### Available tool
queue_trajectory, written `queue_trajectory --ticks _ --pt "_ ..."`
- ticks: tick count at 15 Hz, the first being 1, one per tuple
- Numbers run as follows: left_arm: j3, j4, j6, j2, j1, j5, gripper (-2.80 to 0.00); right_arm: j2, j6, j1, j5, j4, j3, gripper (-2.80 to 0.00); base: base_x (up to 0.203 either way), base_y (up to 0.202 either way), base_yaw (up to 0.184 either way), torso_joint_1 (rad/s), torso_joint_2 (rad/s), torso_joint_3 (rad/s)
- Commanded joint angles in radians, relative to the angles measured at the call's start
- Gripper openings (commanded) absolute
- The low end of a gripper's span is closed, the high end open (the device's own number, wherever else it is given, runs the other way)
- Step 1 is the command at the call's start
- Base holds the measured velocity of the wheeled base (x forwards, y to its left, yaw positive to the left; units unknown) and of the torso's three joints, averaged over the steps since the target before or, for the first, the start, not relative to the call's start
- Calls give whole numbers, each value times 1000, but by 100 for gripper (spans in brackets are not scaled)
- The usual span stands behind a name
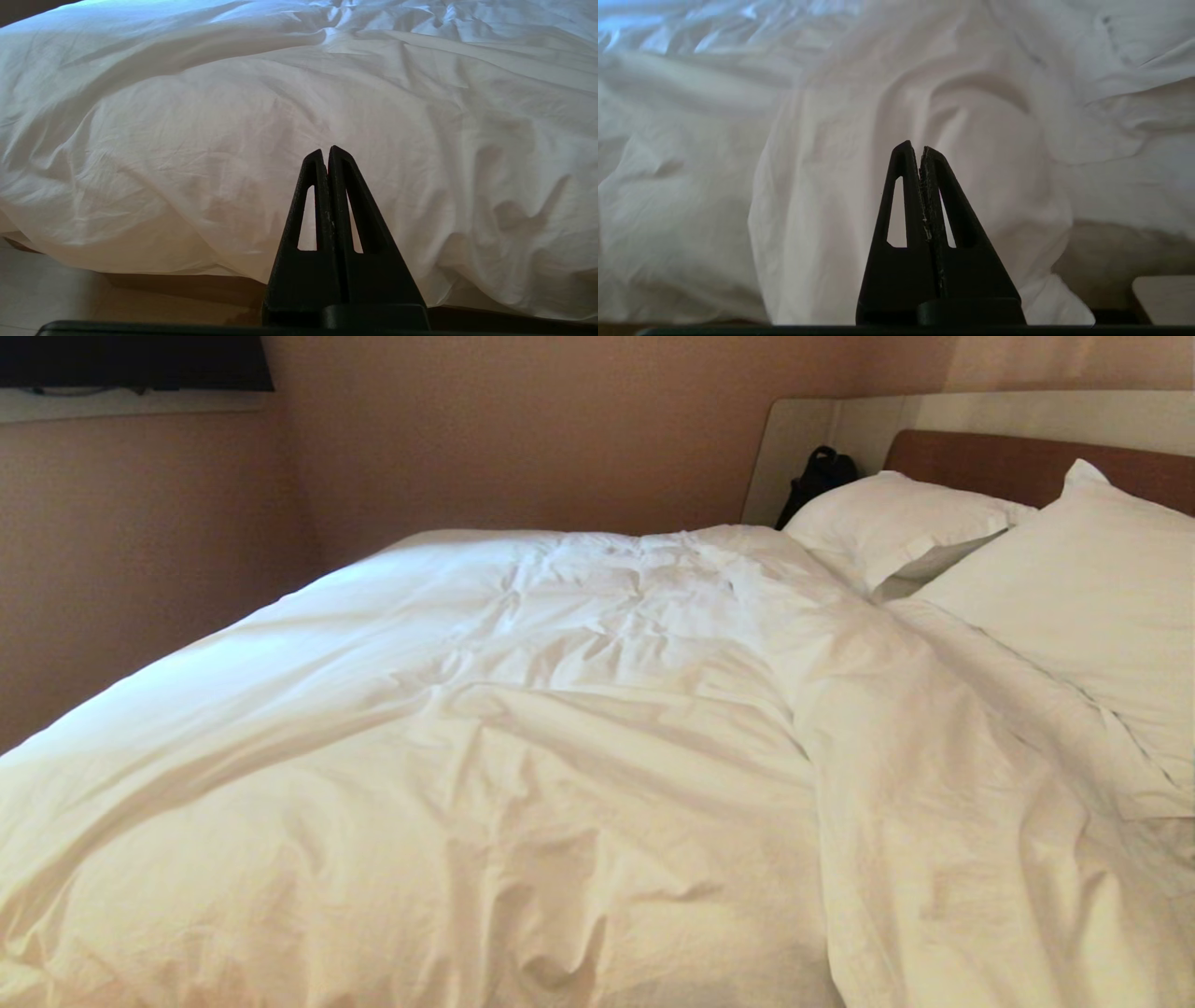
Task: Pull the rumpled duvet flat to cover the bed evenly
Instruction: Flatten the corners of the folded blanket
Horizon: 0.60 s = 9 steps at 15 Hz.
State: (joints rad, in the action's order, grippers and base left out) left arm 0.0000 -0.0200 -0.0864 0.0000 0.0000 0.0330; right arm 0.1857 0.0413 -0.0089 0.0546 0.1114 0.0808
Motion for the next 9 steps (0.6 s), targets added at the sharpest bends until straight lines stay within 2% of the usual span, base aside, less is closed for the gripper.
queue_trajectory --ticks 1,3,5,9 --pt "0 0 -1 0 0 1 -280 -49 -1 3 2 70 -28 -280 0 0 0 0 0 0" --pt "0 0 -1 0 0 1 -280 -140 -7 2 -30 34 -45 -280 0 0 0 0 0 0" --pt "0 0 -1 0 0 1 -280 -186 -28 3 -45 -64 -59 -280 0 0 0 0 0 0" --pt "0 0 -1 0 0 1 -280 -186 -18 3 -50 -86 -81 -280 0 0 0 0 0 0"
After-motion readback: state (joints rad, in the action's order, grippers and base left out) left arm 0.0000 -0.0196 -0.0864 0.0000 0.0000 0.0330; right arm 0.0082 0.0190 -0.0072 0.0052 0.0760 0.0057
